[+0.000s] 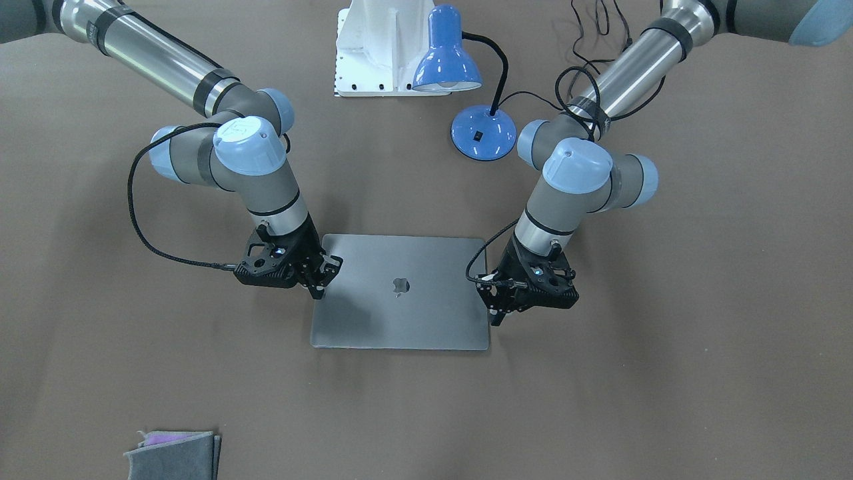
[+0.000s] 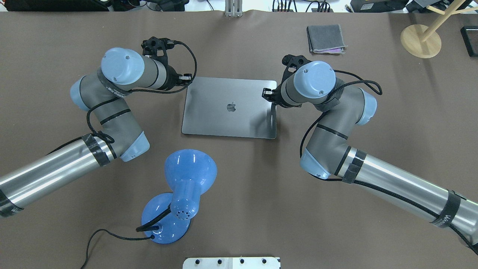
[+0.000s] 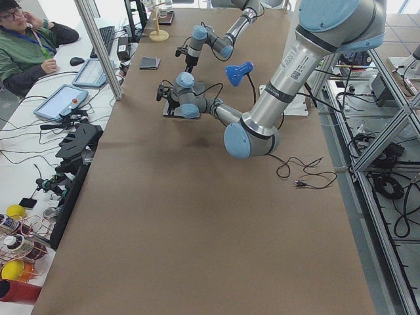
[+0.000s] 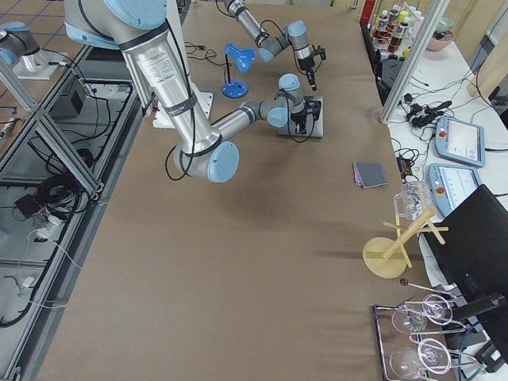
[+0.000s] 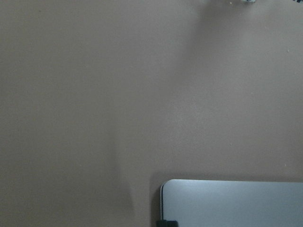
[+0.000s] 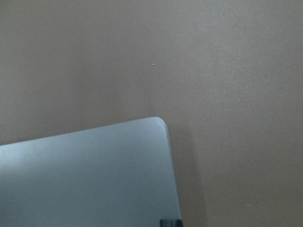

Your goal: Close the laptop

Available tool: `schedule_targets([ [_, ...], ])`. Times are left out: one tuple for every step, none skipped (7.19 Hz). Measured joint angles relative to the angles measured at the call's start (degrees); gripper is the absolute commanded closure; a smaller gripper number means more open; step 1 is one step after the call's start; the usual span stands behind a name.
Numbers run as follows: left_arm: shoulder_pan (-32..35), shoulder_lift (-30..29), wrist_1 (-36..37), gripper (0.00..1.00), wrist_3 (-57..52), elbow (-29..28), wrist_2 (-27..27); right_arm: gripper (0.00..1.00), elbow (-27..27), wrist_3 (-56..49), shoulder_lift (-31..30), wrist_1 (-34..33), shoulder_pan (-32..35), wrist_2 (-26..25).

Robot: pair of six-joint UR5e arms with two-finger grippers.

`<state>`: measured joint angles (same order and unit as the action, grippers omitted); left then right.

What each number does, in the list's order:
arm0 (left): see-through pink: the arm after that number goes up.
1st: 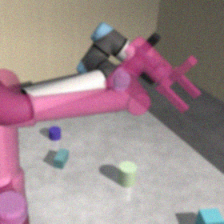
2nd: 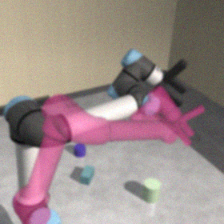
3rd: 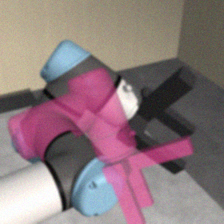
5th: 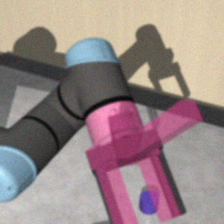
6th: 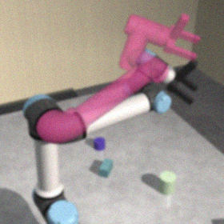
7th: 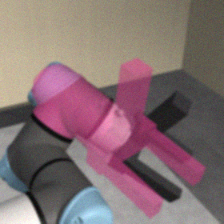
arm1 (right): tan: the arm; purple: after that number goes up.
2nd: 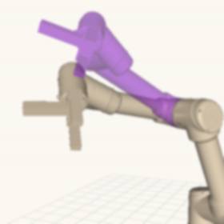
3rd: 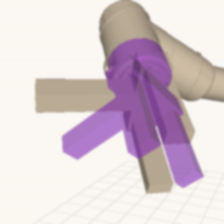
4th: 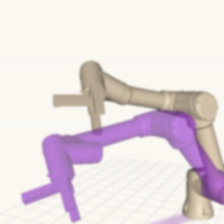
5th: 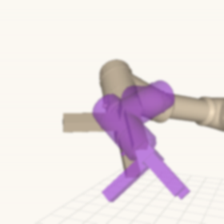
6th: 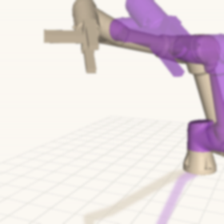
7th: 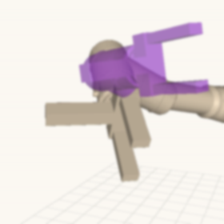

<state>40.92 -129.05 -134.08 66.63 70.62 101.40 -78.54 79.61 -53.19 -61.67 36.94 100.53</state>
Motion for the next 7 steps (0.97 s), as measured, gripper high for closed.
schedule_targets([
  [-0.15,-0.06,0.02,1.0,0.0,0.48,-0.04,1.0,0.13,-0.37,0.37,0.04,0.35,0.17],
  [-0.11,-0.11,0.32,0.89,-0.03,1.55,0.12,1.0,-0.23,-1.1,0.68,-0.02,1.31,1.33],
  [0.12,-0.12,2.02,0.03,-0.07,3.34,1.13,0.79,-0.85,-2.67,0.69,-0.23,3.17,5.0],
  [0.66,0.04,5.78,0.01,-0.8,6.34,3.36,0.01,-1.64,-4.85,0.18,-0.4,6.03,10.73],
  [1.26,1.06,10.37,0.01,-2.58,10.72,5.63,0.0,-2.9,-6.65,-1.48,-0.47,8.8,14.31],
  [2.14,2.78,15.7,0.01,-5.65,15.86,7.9,0.0,-5.27,-9.58,-4.31,-1.41,10.71,14.23],
  [3.59,4.6,22.18,0.01,-10.57,20.86,9.84,0.0,-8.28,-15.25,-6.8,-4.81,12.04,13.12],
])
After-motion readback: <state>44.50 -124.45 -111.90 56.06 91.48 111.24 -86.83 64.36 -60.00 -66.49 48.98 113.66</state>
